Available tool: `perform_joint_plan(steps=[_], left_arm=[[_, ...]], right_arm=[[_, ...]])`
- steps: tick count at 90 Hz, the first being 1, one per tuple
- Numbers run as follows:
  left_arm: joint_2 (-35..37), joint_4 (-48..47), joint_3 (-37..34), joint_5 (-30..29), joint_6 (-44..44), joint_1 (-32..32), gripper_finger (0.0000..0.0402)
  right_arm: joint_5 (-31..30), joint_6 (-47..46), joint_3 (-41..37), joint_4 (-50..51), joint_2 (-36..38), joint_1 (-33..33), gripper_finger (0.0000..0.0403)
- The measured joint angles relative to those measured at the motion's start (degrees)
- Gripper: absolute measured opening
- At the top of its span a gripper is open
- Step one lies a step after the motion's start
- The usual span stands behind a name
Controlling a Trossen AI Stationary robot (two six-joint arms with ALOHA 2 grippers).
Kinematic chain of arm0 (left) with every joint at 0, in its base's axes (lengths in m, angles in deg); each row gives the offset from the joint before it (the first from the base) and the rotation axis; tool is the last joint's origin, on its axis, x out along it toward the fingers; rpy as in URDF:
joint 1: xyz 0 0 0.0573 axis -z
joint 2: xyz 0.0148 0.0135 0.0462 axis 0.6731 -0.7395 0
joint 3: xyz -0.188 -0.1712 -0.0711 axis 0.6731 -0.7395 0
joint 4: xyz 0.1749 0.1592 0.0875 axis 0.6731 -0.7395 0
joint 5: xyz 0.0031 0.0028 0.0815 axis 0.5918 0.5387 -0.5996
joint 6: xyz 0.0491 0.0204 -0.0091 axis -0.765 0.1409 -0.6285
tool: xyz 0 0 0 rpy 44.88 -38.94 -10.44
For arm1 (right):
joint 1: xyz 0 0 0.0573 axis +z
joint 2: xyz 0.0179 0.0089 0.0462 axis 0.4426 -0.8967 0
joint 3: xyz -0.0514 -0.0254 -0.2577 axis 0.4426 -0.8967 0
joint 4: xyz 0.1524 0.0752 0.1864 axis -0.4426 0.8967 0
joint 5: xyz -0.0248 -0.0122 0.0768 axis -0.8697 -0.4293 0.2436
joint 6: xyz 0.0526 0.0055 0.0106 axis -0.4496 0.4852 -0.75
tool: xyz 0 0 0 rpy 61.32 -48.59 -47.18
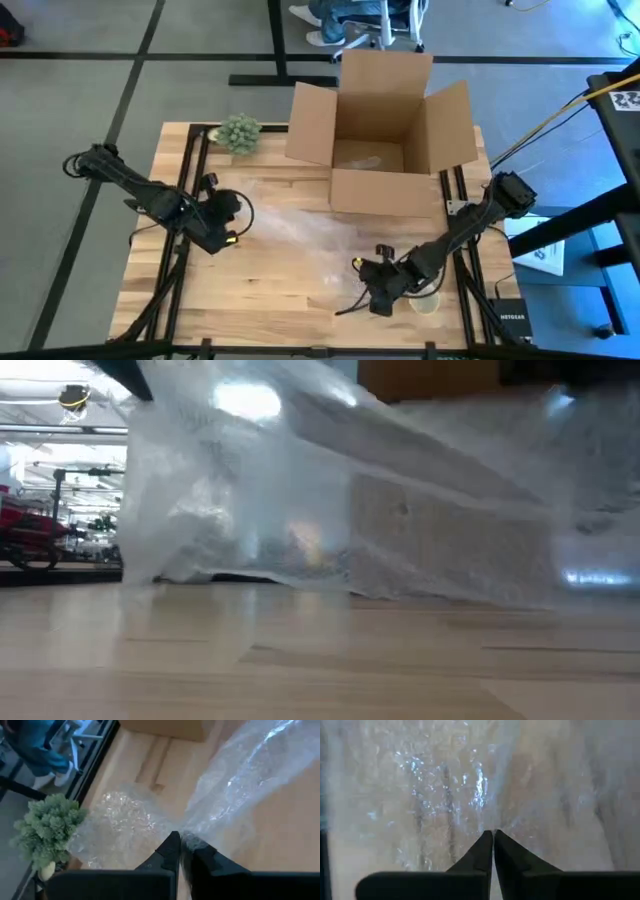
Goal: Wrap mug
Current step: Wrap the orange patterned mug with the bubble wrap
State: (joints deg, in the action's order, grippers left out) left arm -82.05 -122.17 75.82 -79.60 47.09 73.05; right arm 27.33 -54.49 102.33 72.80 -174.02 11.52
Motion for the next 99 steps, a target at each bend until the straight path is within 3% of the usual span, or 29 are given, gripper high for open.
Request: perform_joint_plan(steps=[27,38,78,88,99], left_arm=[[0.00,0.85,-2.12,15.10,2.78,-0.04,0.0000],[0.00,2.15,-2.67,18.13,5.86,-0.15,0.0005],[0.14,-6.61,-2.59,34.91,14.82,-1.38,0.0119],[0.44,-8.35,-0.19,33.29,16.48,-1.25,0.0124],[0.59,-5.11,2.79,22.26,14.86,0.38,0.0125]], right_arm=[[-1.92,-1.70,-3.35,-1.34,-0.07,1.88,0.0000],[-2.17,-1.84,-4.30,-1.30,-0.07,2.00,0.0000],[-0.91,-2.49,-6.82,-3.97,-0.11,2.04,0.0000],[-1.16,-2.48,-6.84,-4.16,-0.11,2.04,0.0000],[-1.37,-2.30,-6.84,-4.17,-0.11,2.00,0.0000]])
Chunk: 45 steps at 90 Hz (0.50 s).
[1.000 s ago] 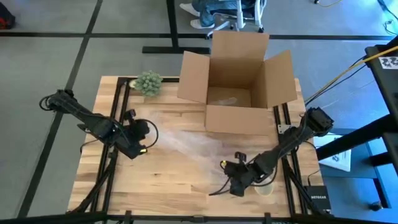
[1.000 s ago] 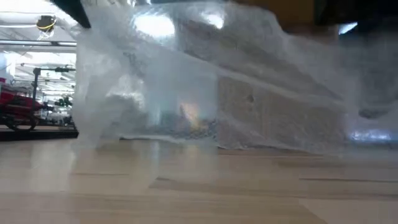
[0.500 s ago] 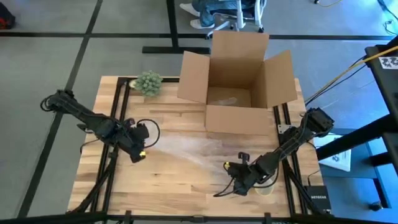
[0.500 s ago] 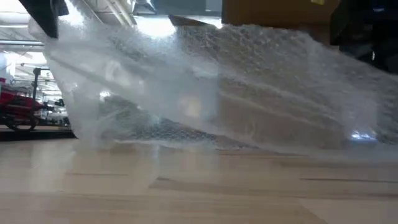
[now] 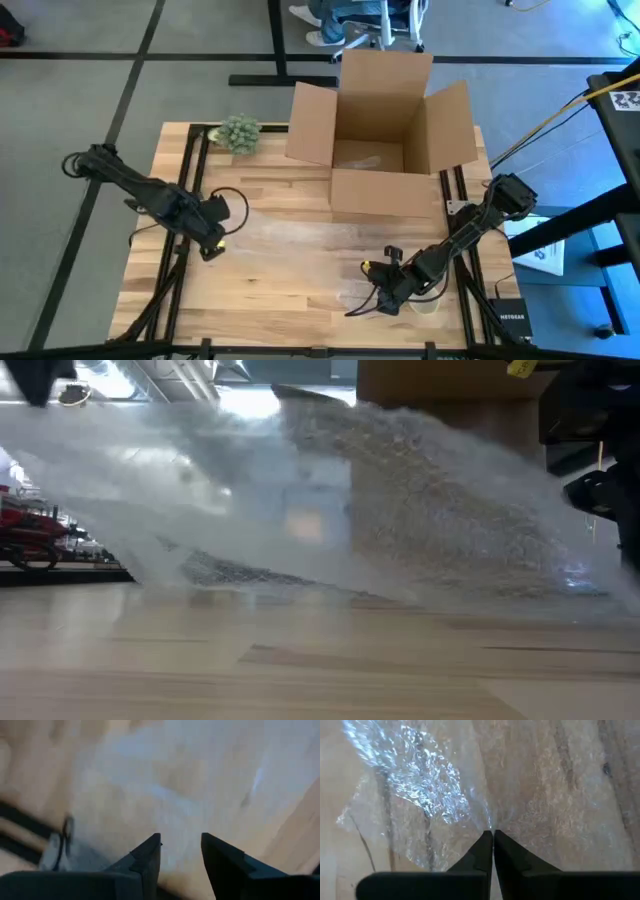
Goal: Wrap mug
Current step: Wrap the orange patterned mug with the bubble wrap
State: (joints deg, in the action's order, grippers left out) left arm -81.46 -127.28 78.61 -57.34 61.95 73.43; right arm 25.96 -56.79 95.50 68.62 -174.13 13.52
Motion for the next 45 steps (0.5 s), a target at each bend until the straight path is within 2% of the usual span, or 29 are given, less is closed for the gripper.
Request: perform_joint_plan(steps=[6,10,22,31,45], left_arm=[[0.02,4.86,-0.05,-8.62,-3.41,0.29,0.0125],[0.11,9.24,-1.09,-11.71,-6.99,0.06,0.0125],[-0.50,18.85,-7.49,-9.11,-17.02,-3.65,0.0125],[-0.55,22.38,-14.29,-8.73,-16.28,-5.64,0.0125],[-0.53,29.01,-23.89,-7.59,-10.41,-6.03,0.0125]], right_arm=[[-0.14,0.00,0.00,-0.18,0.00,0.00,0.0000],[-0.64,0.04,0.00,-1.03,0.00,-0.02,0.0000],[-2.28,0.40,0.00,-6.40,0.00,-0.04,0.0000],[-1.10,-0.28,0.06,-8.68,-0.60,0.84,0.0000],[3.83,-0.91,0.04,-8.06,-2.37,3.48,0.0000]])
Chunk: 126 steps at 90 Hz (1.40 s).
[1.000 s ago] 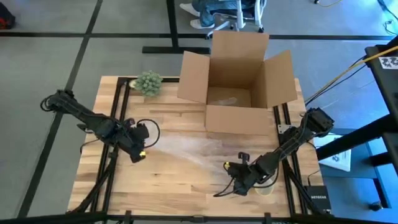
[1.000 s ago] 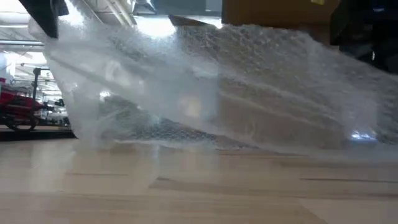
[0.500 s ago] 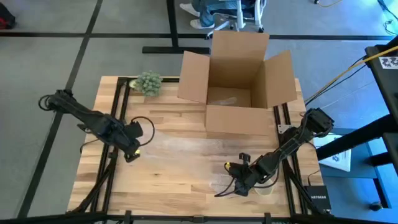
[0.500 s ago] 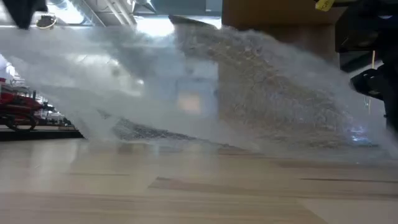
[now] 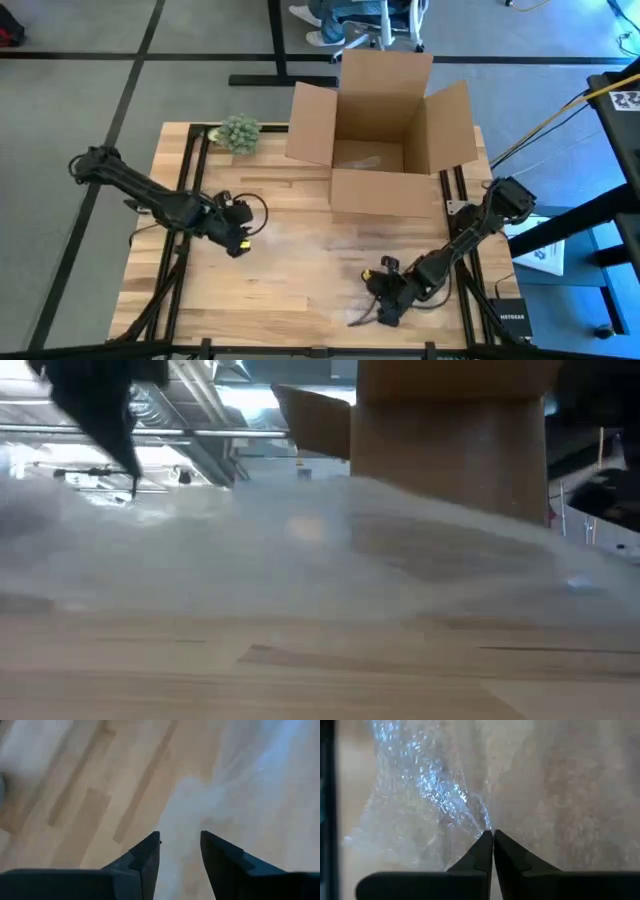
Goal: Wrap mug
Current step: Wrap the orange patterned mug with the bubble wrap
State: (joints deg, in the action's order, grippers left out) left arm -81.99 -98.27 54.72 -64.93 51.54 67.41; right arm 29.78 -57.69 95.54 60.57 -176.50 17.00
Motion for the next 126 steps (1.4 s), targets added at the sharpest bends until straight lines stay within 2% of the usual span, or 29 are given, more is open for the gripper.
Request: perform_joint_plan(steps=[13,25,40,48,65,76,95,105,118,126], left_arm=[[-0.04,5.54,-5.34,1.48,1.54,0.86,0.0125],[0.01,12.10,-6.58,0.43,-2.05,0.90,0.0125],[0.01,13.23,-10.09,-3.99,-3.94,-0.47,0.0125],[0.01,11.89,-12.99,-4.13,1.37,-0.87,0.0125],[0.17,-0.06,-16.42,-6.08,19.27,0.61,0.0125],[0.42,-1.78,-15.75,-7.08,22.49,1.87,0.0125],[1.92,-0.37,-7.76,-10.85,15.08,2.09,0.0125],[2.86,7.04,-5.21,-11.56,6.08,2.19,0.0125],[2.38,21.27,-7.15,-3.61,-4.51,1.68,0.0125],[1.21,21.41,-9.50,-1.00,-5.70,1.12,0.0125]], right_arm=[[3.37,-1.94,0.15,2.61,-0.54,0.20,0.0000],[3.69,-0.19,3.26,2.88,-0.32,-1.26,0.0000],[-1.58,3.45,4.50,2.21,-0.23,-2.57,0.0000],[-1.64,3.10,4.50,3.43,-0.44,-2.45,0.0000],[2.13,0.28,4.10,7.51,-0.60,0.57,0.0000],[4.32,-0.30,4.20,9.03,-0.60,1.48,0.0000],[1.81,4.16,8.13,9.92,-0.58,-1.95,0.0000],[-0.53,7.04,8.84,9.80,-0.58,-3.76,0.0000],[-3.07,7.50,8.25,9.51,-0.58,-4.88,0.0000],[-2.84,7.48,6.71,9.71,-0.58,-4.66,0.0000]])
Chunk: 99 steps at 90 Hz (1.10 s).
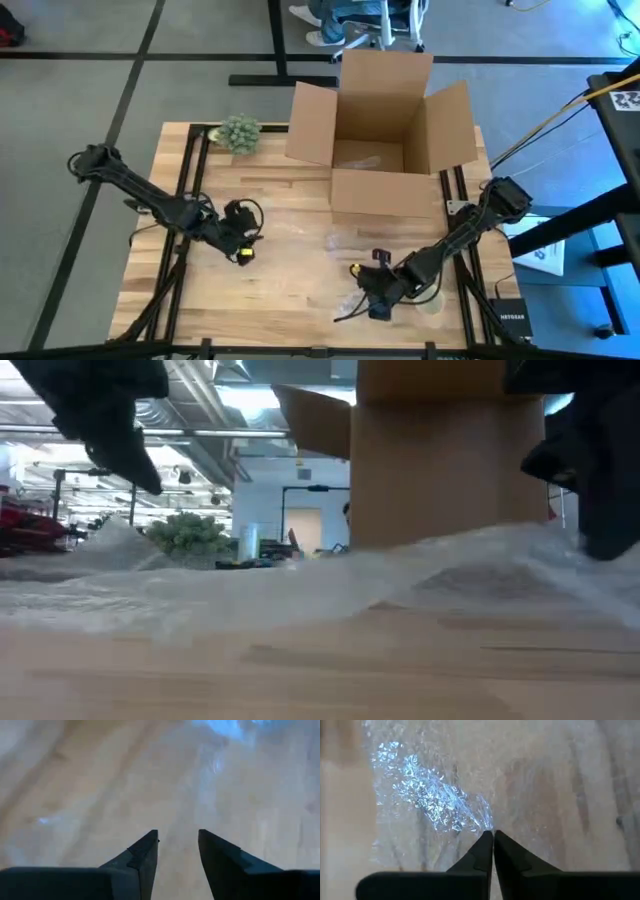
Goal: Wrap mug
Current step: Wrap the orange patterned mug with the bubble wrap
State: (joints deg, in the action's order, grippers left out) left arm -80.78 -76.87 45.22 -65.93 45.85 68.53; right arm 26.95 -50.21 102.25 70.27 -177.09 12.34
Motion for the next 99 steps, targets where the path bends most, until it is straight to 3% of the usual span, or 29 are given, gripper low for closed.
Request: perform_joint_plan(steps=[30,38,58,77,99], left_arm=[[-0.86,-25.01,-2.83,-6.87,15.18,-5.42,0.0125],[-0.27,-24.09,-0.94,-6.89,15.82,-5.26,0.0125],[0.80,-16.04,4.43,-6.83,7.91,-2.51,0.0125],[0.32,-10.68,2.72,-2.97,5.78,-1.15,0.0125],[0.30,-9.53,0.59,-2.30,9.81,-0.27,0.0125]], right_arm=[[6.02,-1.99,-3.04,2.53,0.00,2.82,0.0000],[6.58,-3.39,-2.70,2.89,0.00,2.52,0.0000],[7.44,-6.29,-2.40,4.60,0.00,0.14,0.0008],[9.49,-7.63,-0.70,6.12,1.99,-2.51,0.0079],[9.81,-8.05,5.35,18.40,8.64,-3.43,0.0180]])
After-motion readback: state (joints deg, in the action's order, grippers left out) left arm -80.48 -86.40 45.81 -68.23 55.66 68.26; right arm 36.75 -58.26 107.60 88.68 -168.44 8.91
